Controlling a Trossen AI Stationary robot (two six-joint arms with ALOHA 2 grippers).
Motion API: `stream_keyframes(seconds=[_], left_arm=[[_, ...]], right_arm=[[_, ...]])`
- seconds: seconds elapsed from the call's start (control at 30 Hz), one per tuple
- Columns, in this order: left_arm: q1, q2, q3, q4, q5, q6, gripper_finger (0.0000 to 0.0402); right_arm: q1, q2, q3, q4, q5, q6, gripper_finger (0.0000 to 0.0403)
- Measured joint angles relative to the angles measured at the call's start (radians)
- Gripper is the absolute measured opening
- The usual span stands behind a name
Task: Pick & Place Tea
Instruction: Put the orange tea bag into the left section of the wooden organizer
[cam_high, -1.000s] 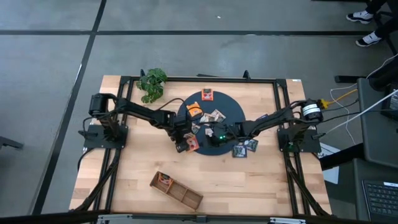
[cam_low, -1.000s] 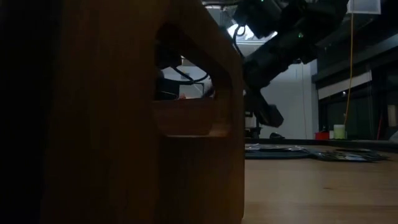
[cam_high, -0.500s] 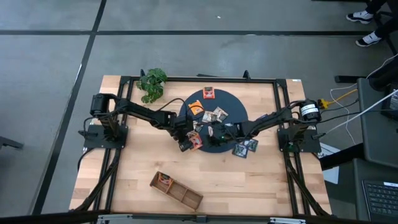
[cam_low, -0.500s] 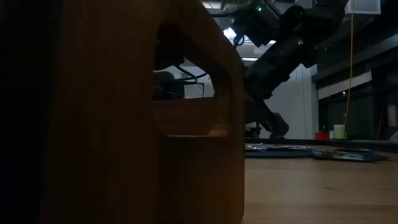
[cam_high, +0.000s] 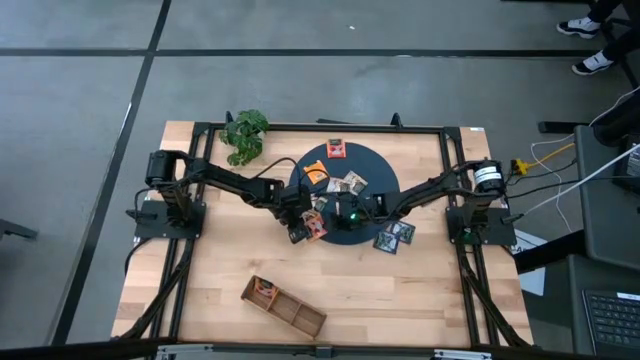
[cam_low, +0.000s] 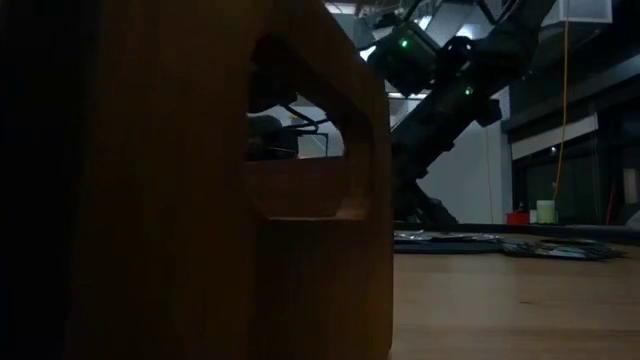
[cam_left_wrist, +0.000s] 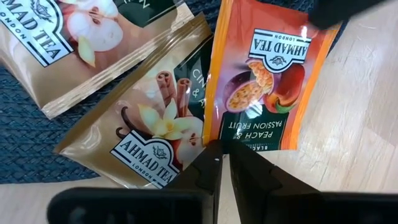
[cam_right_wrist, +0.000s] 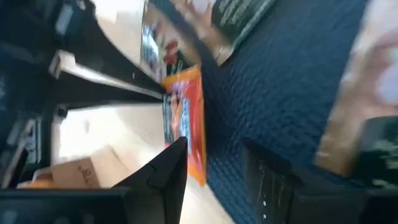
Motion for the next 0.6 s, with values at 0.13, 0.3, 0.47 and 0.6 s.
stream_keyframes(seconds=[0.13, 0.3, 0.47, 0.6], left_arm=[[0.000, 0.000, 0.000, 0.000, 0.000, 0.011, 0.0032], [0.000, 0.000, 0.000, 0.000, 0.002, 0.018, 0.0033], [0.001, 0.000, 0.000, 0.000, 0.002, 0.018, 0.0032], [0.004, 0.000, 0.000, -0.006, 0.004, 0.004, 0.0036]], right_arm=[[0.000, 0.040, 0.000, 0.089, -0.039, 0.004, 0.0149], [0.000, 0.051, 0.000, 0.098, -0.041, 0.021, 0.0132], [0.000, 0.051, 0.000, 0.098, -0.041, 0.003, 0.0046], [0.000, 0.050, 0.000, 0.098, -0.044, 0.002, 0.0015]])
